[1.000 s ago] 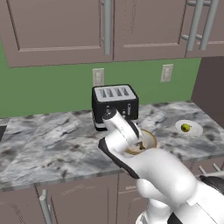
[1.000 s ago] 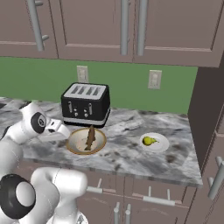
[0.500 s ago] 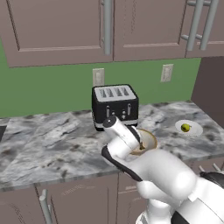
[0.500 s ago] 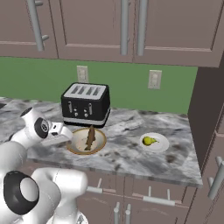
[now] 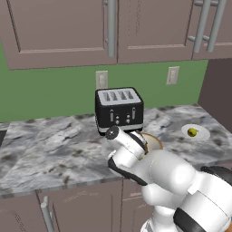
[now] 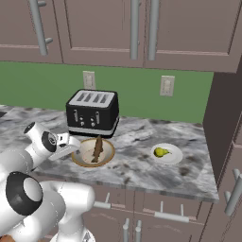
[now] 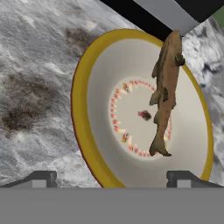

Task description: Remove the pear from the bowl and place it on the small plate. Then place the bowl with only the fish in the microwave, close the door, and press the start button to microwave the fish.

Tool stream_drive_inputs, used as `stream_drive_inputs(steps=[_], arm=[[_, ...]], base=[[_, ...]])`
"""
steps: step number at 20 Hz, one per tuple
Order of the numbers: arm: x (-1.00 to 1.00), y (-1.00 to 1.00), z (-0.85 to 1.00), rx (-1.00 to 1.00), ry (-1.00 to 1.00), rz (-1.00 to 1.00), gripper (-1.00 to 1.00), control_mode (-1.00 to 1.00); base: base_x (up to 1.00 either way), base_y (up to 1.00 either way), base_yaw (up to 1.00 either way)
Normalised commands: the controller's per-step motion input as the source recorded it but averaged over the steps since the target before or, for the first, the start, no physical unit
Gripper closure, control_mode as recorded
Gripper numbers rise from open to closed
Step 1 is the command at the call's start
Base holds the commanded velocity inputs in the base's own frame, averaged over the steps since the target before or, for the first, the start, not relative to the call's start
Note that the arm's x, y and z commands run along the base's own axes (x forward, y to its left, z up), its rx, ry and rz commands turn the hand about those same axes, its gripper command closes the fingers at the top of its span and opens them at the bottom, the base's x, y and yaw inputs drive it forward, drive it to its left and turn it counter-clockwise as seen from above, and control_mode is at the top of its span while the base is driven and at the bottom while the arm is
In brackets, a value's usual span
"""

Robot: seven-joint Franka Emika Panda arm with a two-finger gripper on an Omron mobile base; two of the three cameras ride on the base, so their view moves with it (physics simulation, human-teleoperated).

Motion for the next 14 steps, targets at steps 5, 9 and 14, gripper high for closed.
stream_drive_inputs(steps=[5,9,14], arm=[[0.35,-0.02,-0.33,-0.06,0.0,0.17,-1.0,-1.0],[0.25,0.0,-0.29,-0.07,0.0,0.15,-1.0,-1.0],[0.09,-0.11,-0.12,-0.05,0.0,0.1,-1.0,-1.0]], base=[[0.0,0.0,0.0],[0.0,0.0,0.0],[0.0,0.0,0.0]])
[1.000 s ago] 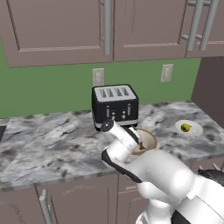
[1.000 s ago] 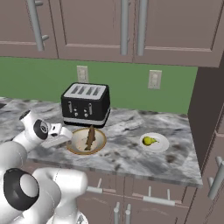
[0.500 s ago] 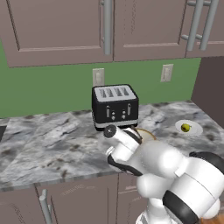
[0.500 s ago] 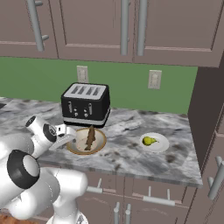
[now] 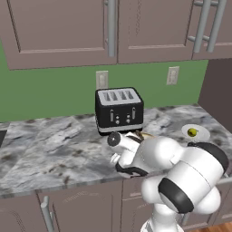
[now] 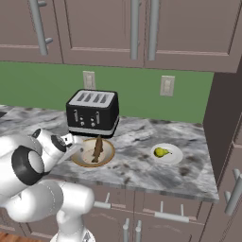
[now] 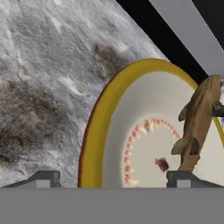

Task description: Remove the pear from the bowl and place it on the small plate. Then place the bowl with only the fish in the microwave, close the door, and press the start button to microwave the fish.

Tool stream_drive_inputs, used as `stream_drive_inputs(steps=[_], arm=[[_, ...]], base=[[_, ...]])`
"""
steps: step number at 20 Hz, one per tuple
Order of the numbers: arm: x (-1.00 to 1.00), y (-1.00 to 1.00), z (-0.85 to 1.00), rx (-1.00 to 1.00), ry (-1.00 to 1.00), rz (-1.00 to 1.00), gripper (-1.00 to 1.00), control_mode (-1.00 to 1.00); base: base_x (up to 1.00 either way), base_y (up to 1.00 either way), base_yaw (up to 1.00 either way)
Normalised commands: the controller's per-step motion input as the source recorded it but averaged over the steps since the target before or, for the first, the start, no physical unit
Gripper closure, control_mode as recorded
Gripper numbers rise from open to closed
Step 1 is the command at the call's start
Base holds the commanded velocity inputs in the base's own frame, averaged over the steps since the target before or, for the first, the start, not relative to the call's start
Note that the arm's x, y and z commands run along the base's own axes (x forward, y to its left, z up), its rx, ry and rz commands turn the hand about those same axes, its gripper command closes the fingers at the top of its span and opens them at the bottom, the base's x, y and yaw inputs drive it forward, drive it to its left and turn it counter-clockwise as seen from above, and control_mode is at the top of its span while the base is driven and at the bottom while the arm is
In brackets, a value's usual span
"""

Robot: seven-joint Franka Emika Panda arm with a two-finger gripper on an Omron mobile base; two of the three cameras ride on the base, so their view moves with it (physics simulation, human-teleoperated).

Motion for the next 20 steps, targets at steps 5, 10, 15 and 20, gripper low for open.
stream_drive_inputs(steps=[5,10,15,20], arm=[[0.0,-0.45,-0.14,-0.01,-0.01,0.07,1.0,-1.0],[0.0,-0.65,-0.17,0.0,-0.04,0.08,1.0,-1.0],[-0.09,-0.12,-0.01,0.0,-0.02,0.06,1.0,-1.0],[-0.48,0.13,0.19,-0.03,-0.08,0.01,1.0,-1.0]], base=[[0.0,0.0,0.0],[0.0,0.0,0.0],[0.0,0.0,0.0],[0.0,0.0,0.0]])
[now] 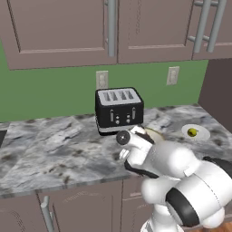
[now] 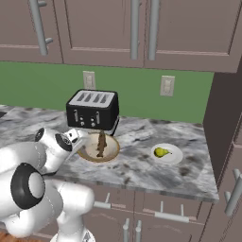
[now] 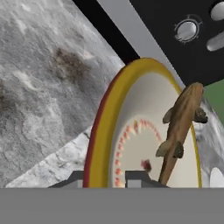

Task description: Remove the pear from the bowl and place it on the small plate. Then place the bowl with only the fish in the microwave, close the door, and press the start button to microwave the fish.

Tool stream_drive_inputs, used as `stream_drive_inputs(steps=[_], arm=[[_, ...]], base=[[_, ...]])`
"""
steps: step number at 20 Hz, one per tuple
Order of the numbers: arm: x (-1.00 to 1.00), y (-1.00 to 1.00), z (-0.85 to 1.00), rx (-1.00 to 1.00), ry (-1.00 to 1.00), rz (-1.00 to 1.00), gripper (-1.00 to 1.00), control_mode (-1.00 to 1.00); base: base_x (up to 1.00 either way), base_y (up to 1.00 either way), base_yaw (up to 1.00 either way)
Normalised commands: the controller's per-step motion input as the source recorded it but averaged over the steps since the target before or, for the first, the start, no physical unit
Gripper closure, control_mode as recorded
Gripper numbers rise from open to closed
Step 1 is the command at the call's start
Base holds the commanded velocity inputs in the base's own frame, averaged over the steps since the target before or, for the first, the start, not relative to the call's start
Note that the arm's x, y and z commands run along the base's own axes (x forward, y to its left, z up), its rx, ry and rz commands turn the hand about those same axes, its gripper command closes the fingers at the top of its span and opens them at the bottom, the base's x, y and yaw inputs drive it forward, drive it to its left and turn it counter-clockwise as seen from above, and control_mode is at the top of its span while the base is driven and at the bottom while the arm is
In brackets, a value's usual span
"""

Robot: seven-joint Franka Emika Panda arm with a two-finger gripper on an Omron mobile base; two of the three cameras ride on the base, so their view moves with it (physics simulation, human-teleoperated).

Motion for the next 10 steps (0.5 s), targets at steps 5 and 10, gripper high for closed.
stream_drive_inputs(steps=[5,10], arm=[[-0.44,0.25,0.46,-0.12,-0.05,0.0,1.0,-1.0],[-0.42,0.18,0.89,-0.11,0.01,0.0,1.0,-1.0]], base=[[0.0,0.0,0.0],[0.0,0.0,0.0]])
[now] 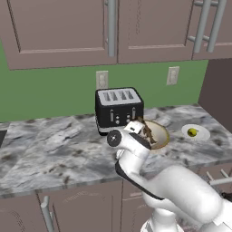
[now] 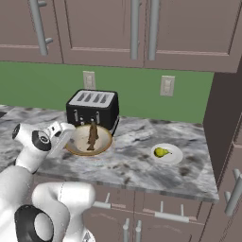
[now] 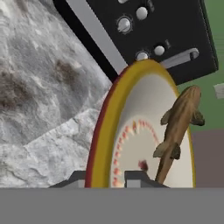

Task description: Remove the pear from the bowl and place it on the small plate. Then place the bowl with only the fish in the microwave, close the door, and press the start button to microwave the fish.

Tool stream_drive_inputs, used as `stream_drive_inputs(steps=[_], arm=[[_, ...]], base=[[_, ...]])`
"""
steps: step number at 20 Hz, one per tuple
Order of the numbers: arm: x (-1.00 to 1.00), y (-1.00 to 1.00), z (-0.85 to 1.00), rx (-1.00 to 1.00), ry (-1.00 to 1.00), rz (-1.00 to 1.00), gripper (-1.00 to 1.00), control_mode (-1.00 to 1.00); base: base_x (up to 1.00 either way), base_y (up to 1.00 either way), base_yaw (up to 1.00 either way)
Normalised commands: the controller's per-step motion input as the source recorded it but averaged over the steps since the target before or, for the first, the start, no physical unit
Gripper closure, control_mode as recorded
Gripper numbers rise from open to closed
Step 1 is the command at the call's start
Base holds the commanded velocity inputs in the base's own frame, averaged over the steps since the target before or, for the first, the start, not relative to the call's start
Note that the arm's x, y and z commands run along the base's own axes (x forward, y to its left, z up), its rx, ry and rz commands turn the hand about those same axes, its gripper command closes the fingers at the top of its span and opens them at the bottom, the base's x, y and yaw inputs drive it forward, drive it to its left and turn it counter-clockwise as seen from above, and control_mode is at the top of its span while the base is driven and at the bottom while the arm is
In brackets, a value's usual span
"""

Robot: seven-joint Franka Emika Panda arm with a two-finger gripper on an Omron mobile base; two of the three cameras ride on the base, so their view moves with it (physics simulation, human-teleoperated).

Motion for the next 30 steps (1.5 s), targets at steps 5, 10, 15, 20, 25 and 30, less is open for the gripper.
stream_drive_inputs(steps=[5,10,15,20,25,30], arm=[[-0.69,0.46,0.93,-0.1,-0.01,-0.05,1.0,-1.0],[-0.94,0.12,0.73,-0.04,-0.03,-0.13,1.0,-1.0],[-0.64,0.0,0.68,-0.05,-0.09,-0.12,1.0,-1.0],[-0.04,0.22,-0.11,-0.07,0.09,-0.03,1.0,-1.0],[-0.53,0.19,-0.08,0.0,-0.01,-0.06,1.0,-1.0],[-0.35,0.06,-0.05,0.0,-0.01,-0.07,1.0,1.0]], base=[[0.0,0.0,0.0],[0.0,0.0,0.0],[0.0,0.0,0.0],[0.0,0.0,0.0],[0.0,0.0,0.0],[-0.6,0.14,-0.14]])
